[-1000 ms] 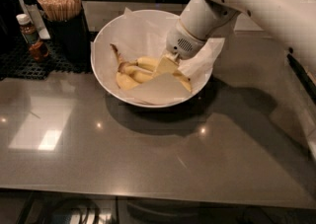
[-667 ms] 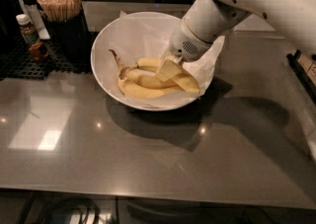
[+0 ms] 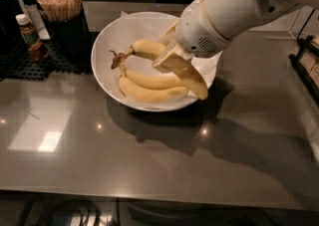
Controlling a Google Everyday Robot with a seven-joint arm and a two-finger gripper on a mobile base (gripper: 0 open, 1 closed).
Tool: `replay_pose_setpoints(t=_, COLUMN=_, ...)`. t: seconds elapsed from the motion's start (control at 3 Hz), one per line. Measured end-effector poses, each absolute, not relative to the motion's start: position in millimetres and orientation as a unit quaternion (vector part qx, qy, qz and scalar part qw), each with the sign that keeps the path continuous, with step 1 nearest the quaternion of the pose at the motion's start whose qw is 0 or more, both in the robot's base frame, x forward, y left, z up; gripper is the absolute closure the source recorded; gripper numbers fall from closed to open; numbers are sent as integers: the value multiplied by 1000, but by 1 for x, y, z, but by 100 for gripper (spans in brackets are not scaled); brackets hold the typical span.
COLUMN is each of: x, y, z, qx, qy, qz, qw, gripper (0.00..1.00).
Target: Pick banana from white bowl
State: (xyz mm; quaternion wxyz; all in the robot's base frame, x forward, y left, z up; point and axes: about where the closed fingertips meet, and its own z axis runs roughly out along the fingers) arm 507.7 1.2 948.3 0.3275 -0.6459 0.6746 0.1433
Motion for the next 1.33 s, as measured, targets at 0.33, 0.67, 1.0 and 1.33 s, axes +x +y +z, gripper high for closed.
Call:
replay_pose_setpoints(t=0.33, x=466, y=11, z=1001, qx=-672, qy=617, qz=120, qw=392, gripper=100)
replay_pose_setpoints(t=0.67, x=409, y=21, z=1053, qx=-695, qy=558, qz=94, qw=444, gripper=100)
replay_pose_setpoints(t=1.0, x=375, y=22, z=1079, qx=-704, qy=532, qz=76, qw=464, gripper=100)
replay_pose_setpoints(t=1.33, x=375, y=22, z=1079, qx=-704, qy=532, qz=76, qw=464, gripper=100)
